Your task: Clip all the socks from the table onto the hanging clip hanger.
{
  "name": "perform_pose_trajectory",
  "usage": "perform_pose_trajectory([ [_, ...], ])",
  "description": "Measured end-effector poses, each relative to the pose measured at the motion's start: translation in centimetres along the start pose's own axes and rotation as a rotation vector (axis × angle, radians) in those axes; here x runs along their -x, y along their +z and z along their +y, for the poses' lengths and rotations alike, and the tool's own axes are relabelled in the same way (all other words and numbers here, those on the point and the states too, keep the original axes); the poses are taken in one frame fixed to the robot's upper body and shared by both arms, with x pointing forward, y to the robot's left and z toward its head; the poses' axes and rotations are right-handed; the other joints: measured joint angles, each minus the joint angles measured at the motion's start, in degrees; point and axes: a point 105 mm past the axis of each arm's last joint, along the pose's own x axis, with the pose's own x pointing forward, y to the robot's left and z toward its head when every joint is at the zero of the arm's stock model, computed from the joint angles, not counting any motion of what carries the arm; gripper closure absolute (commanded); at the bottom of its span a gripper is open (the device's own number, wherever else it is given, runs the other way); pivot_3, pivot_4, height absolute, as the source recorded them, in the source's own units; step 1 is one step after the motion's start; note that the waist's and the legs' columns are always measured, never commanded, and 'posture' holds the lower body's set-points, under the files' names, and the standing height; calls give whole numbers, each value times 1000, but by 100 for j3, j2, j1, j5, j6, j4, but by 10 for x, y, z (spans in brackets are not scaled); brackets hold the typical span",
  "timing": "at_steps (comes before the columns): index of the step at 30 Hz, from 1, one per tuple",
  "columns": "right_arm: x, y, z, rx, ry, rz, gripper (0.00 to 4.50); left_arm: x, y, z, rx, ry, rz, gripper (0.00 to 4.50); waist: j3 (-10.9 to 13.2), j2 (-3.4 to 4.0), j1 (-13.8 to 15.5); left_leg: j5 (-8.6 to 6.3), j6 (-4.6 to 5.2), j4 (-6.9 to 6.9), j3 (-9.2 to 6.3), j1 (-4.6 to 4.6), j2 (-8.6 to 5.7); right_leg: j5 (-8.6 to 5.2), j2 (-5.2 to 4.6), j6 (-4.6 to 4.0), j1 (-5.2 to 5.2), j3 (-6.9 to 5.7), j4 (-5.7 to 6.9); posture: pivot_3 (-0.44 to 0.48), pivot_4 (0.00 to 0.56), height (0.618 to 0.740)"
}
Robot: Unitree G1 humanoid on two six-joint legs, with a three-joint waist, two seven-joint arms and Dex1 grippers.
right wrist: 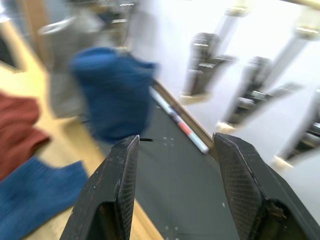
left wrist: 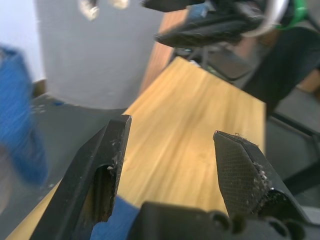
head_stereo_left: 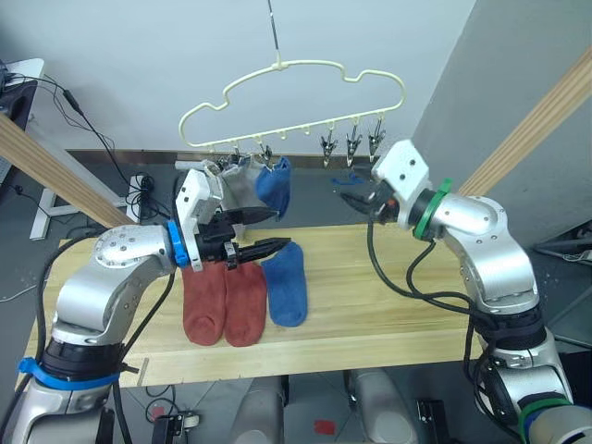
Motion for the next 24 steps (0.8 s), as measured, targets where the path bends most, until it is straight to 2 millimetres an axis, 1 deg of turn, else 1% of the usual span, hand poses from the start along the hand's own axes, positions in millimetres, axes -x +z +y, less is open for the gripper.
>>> perform_pose_trajectory([
  [3,-5,8,-8,-32,-52,-6,2055,-3,10,4,0,-12,-21,1519,0,0,-12,0,0,-1,2,0,0,0,1,0,-2,1,-1,-95,337,740],
  [6,-7,7,-11,-59,-68,1,2055,-3,11,7,10,-3,-19,1519,0,0,-8,0,1,-12,3,0,-1,0,1,0,-2,0,-13,-91,338,740],
  [9,-9,8,-6,-84,-44,-6,2055,-4,10,7,21,3,-19,1519,0,0,-10,0,0,-27,5,0,0,0,1,0,-6,0,-24,-87,338,740],
  [13,-14,17,2,-83,-3,-30,2055,-4,12,11,26,38,-38,1519,0,0,-10,0,0,-42,7,0,2,0,0,0,-7,-1,-37,-89,339,740],
  [18,-18,18,8,-86,1,-32,2055,0,14,14,12,84,-46,1519,0,0,-15,0,0,-50,14,0,2,0,-1,0,-12,1,-41,-84,339,740],
  [22,-19,14,12,-93,-19,-8,2055,4,2,11,3,121,-19,1519,0,0,-11,0,0,-56,20,2,6,0,-3,-1,-18,-1,-39,-73,340,740],
  [24,-17,11,13,-91,-32,6,2055,4,1,12,-4,132,-16,1519,0,0,0,1,0,-55,19,1,5,0,-3,-1,-18,-2,-39,-71,338,740],
])
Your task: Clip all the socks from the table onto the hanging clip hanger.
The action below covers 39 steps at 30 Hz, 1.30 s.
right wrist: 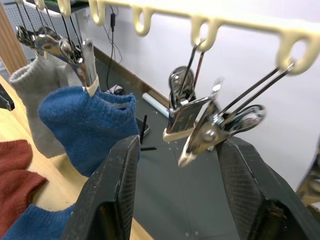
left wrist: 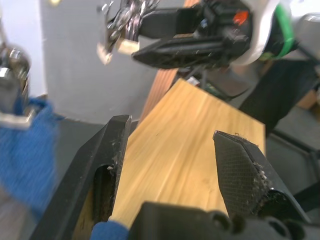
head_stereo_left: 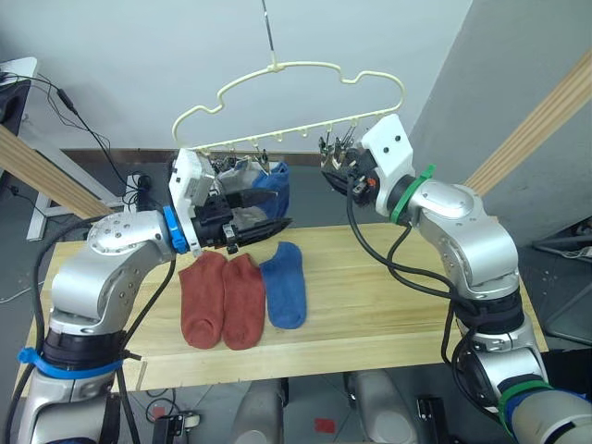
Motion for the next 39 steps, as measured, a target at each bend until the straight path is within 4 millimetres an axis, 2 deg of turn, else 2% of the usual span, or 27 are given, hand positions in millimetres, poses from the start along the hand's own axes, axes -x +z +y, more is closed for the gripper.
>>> perform_pose_trajectory([
  [4,5,-20,-2,3,-40,72,2055,1,1,-1,-6,2,-1,1519,0,0,17,0,1,2,2,0,-4,0,-1,0,2,2,0,-73,338,740],
  [6,7,-23,-3,1,-48,85,2055,2,-1,-2,2,-13,9,1519,0,0,14,0,1,2,3,0,-3,0,-1,0,1,2,1,-73,337,740],
  [13,10,-5,5,-17,-19,3,2055,6,-2,-6,9,-56,29,1519,0,0,-9,0,1,0,7,1,2,0,1,0,0,2,1,-74,333,740],
  [17,6,5,11,-45,-6,-39,2055,8,3,-4,26,-38,12,1519,0,0,-9,0,1,1,8,2,2,0,0,0,0,2,3,-74,333,740],
  [20,1,14,7,-39,-29,-65,2055,8,5,-5,26,-41,5,1519,0,0,-7,0,1,1,8,2,1,0,0,0,0,3,2,-68,331,740],
  [27,-7,17,1,-46,-56,-75,2055,8,6,-5,25,-42,3,1519,0,0,-10,0,1,0,10,2,2,0,0,0,-1,2,2,-66,327,740],
  [34,-18,26,4,-66,-42,-103,2055,5,15,-1,5,-34,-17,1519,0,0,-12,0,0,1,12,2,2,1,0,-1,-1,2,3,-69,327,740],
  [39,-25,26,7,-93,-40,-102,2055,3,13,1,19,-25,-25,1519,0,0,-17,0,0,0,15,2,2,1,0,-1,-3,2,3,-69,327,740],
])
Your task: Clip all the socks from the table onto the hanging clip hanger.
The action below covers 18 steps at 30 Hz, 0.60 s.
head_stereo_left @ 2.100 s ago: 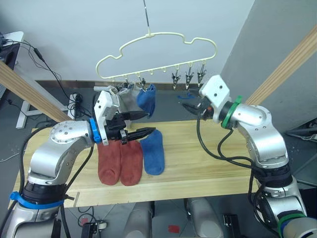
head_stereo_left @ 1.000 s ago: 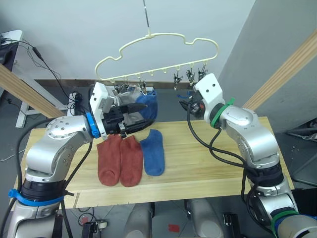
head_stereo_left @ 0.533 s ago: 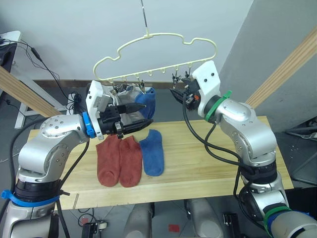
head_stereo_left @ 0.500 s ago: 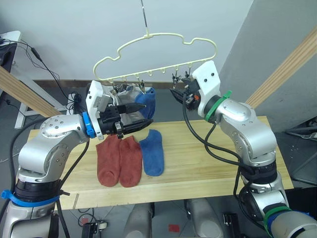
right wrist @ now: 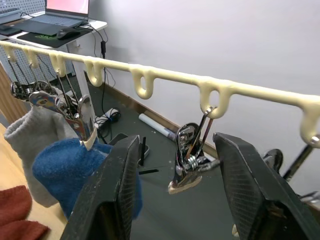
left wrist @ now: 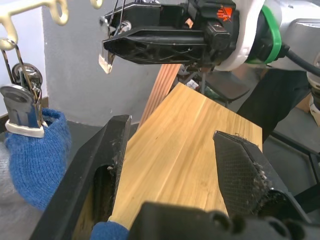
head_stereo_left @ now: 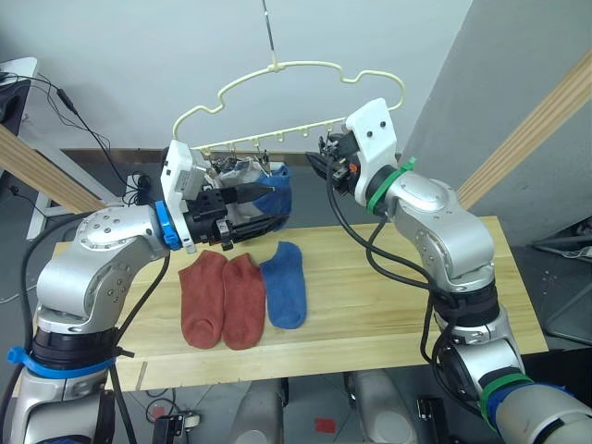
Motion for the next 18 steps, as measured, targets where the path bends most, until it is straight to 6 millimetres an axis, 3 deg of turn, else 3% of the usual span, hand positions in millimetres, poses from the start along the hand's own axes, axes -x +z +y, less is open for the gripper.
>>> perform_pose_trajectory([
  [9,-4,-4,-8,9,-60,6,2055,-1,0,0,1,3,-3,1519,0,0,3,0,0,1,0,0,0,0,0,0,-1,0,2,-65,333,740],
  [18,9,-15,-18,28,-121,37,2055,-3,0,-1,1,2,-18,1519,0,0,-6,0,0,1,7,0,1,0,0,0,-1,3,4,-73,336,740],
])
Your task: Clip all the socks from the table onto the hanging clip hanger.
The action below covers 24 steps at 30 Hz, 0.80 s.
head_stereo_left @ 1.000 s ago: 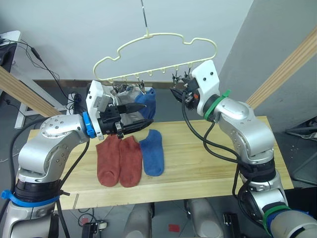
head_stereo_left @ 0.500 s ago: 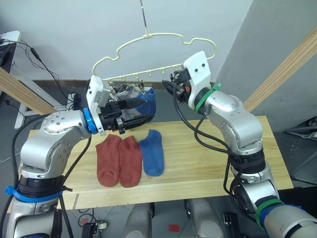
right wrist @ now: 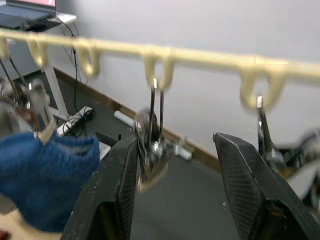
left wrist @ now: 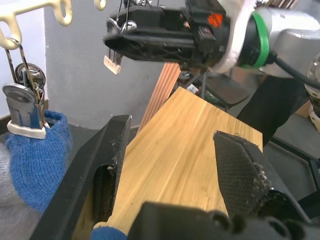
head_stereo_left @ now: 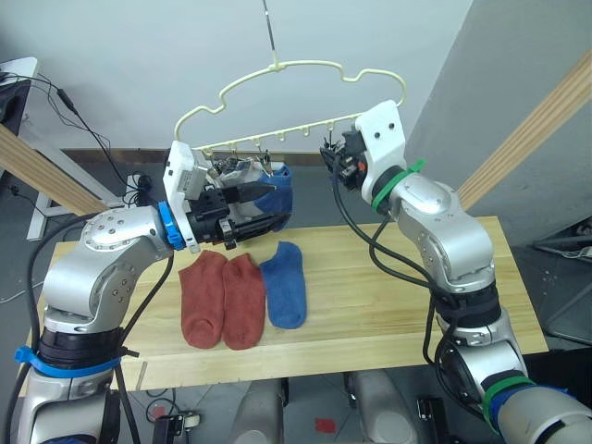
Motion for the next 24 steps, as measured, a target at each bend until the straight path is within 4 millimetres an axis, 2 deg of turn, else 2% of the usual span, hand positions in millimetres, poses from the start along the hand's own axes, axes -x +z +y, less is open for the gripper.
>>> perform_pose_trajectory([
  [8,5,-4,4,-31,-4,33,2055,-2,0,-1,-2,-5,0,1519,0,0,1,0,0,3,1,1,1,0,0,0,0,-1,7,-79,335,740],
  [15,-6,9,13,-48,25,-7,2055,-3,1,0,-6,-6,-4,1519,0,0,2,0,0,3,2,2,2,0,0,0,-1,-1,6,-70,333,740],
  [24,-15,17,23,-78,56,-35,2055,-4,1,0,-3,4,-9,1519,0,0,2,0,0,3,3,2,2,0,0,-1,-1,-2,7,-69,334,740],
])
